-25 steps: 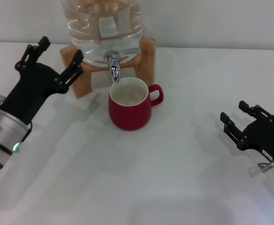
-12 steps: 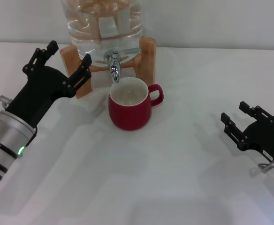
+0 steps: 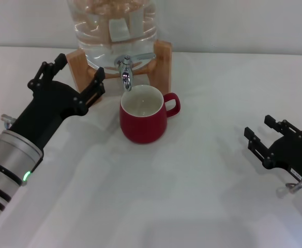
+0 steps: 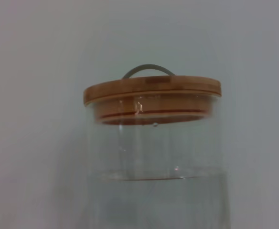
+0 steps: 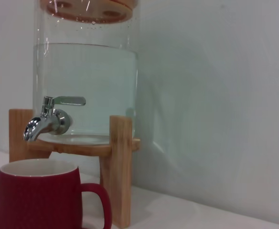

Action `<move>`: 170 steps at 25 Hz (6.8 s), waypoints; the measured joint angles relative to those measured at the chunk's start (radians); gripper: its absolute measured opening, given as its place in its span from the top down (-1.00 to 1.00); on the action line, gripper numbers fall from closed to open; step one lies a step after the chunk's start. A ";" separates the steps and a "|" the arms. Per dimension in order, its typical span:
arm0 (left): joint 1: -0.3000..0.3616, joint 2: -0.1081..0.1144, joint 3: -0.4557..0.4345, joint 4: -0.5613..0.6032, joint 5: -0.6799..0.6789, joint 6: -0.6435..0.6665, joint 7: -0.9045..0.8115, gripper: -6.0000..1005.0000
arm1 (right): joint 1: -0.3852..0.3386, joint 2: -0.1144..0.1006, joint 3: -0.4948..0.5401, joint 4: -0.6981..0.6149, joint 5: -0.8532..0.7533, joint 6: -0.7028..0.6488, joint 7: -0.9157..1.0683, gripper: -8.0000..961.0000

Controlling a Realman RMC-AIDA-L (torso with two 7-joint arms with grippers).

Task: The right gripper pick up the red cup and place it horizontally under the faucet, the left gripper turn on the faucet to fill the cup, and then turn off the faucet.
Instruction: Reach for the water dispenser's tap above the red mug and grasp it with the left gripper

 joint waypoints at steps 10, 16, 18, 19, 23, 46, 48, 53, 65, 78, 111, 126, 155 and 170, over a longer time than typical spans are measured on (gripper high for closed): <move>0.122 0.009 0.083 0.210 0.001 0.146 -0.009 -0.74 | -0.006 -0.002 -0.001 0.000 -0.002 0.000 0.002 -0.14; 0.129 0.009 0.088 0.214 0.001 0.156 -0.007 -0.74 | -0.008 -0.002 -0.001 0.000 -0.002 0.000 0.002 -0.14; 0.130 0.009 0.089 0.215 0.002 0.163 -0.006 -0.74 | -0.008 -0.002 -0.001 0.000 -0.001 0.000 0.002 -0.14; 0.131 0.009 0.089 0.216 0.002 0.167 -0.006 -0.74 | -0.008 -0.002 -0.001 0.000 -0.001 0.000 0.002 -0.14; 0.153 0.009 0.089 0.241 0.002 0.199 -0.010 -0.74 | -0.009 -0.002 -0.001 0.000 0.000 0.000 0.002 -0.14; 0.116 0.067 0.233 0.567 0.007 0.790 -0.049 -0.74 | 0.000 -0.003 0.007 -0.007 0.000 0.013 0.015 -0.14; 0.112 0.067 0.243 0.594 0.015 0.826 -0.047 -0.74 | 0.001 -0.003 0.007 -0.011 0.000 0.013 0.015 -0.14; 0.109 0.067 0.259 0.630 0.026 0.870 -0.047 -0.74 | 0.002 -0.003 0.007 -0.024 0.000 0.013 0.036 -0.14; 0.119 0.067 0.261 0.650 0.028 0.931 -0.048 -0.74 | 0.005 -0.003 0.007 -0.027 -0.001 0.013 0.043 -0.14; 0.172 0.088 0.299 0.740 0.028 1.005 -0.043 -0.74 | 0.015 -0.002 0.005 -0.027 -0.003 0.020 0.043 -0.14; 0.191 0.066 0.293 0.782 0.050 1.081 0.014 -0.74 | 0.027 -0.003 0.007 -0.035 0.000 0.036 0.045 -0.14; 0.288 0.012 0.188 0.545 0.120 0.448 -0.023 -0.74 | 0.027 -0.003 0.007 -0.050 0.000 0.035 0.070 -0.14; -0.174 0.013 -0.065 -0.178 0.128 -0.354 -0.175 -0.74 | 0.043 0.000 0.029 -0.063 0.014 0.064 0.079 -0.14; -0.087 0.017 -0.075 0.164 0.574 -0.056 -0.520 -0.74 | 0.036 -0.001 0.045 -0.063 0.014 0.074 0.078 -0.14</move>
